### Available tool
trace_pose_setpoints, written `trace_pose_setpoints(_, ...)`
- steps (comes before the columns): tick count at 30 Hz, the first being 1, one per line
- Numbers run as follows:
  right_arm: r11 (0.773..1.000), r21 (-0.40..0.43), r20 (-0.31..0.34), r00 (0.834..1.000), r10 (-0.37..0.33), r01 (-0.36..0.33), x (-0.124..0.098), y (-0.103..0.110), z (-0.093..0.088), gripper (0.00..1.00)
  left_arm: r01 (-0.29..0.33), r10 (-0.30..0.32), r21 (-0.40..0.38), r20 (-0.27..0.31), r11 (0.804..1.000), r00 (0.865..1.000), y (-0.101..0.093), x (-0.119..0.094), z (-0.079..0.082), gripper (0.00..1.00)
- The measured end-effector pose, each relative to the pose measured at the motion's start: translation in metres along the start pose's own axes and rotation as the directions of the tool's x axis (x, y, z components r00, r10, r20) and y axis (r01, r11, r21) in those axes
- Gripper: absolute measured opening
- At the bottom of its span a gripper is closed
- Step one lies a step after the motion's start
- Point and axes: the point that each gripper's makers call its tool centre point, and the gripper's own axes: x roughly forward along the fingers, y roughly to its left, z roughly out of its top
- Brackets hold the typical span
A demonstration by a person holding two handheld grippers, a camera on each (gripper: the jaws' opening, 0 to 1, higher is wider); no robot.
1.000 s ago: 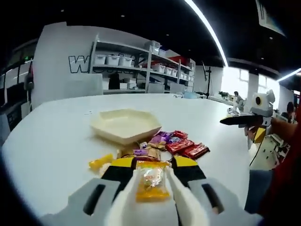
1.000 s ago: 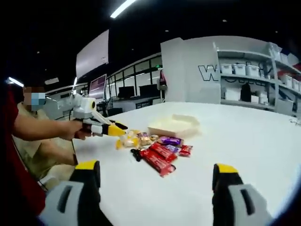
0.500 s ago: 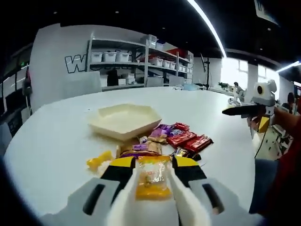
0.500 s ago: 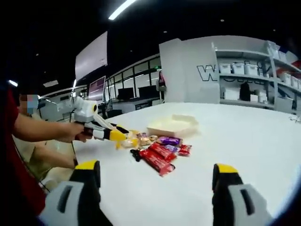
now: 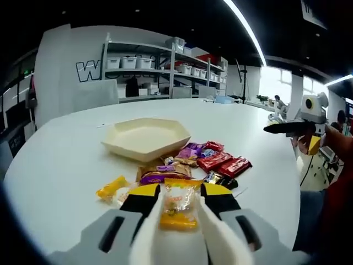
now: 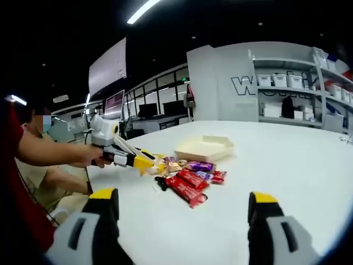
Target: Place the target food into the container with the food tongs after gripping and lifting it, then release it inside without dropping or visibly crushing the food.
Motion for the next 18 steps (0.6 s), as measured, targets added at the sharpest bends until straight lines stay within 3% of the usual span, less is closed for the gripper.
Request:
trace_pose_setpoints(5,1.0,-0.019,-0.009,1.0,0.014,-0.015,0.002,0.004,0.003,0.96,-0.006,0.006,0.02,0.004,1.0,1.0,-0.001,-0.001,0.001,0.25)
trace_pose_setpoints(7,1.0,-0.027,-0.009,1.0,0.013,-0.013,0.002,0.004,0.004,0.96,-0.005,0.006,-0.014,0.011,1.0,1.0,-0.001,-0.003,0.003,0.24)
trace_pose_setpoints(12,1.0,-0.013,0.004,1.0,0.01,-0.01,-0.001,0.004,0.005,0.96,0.001,0.001,-0.032,0.056,0.999,0.998,-0.001,-0.01,0.02,0.25)
trace_pose_setpoints(18,1.0,-0.012,0.001,1.0,0.01,-0.01,0.0,0.004,0.004,0.95,0.013,-0.009,-0.031,0.103,0.999,0.995,0.001,-0.012,0.051,0.25)
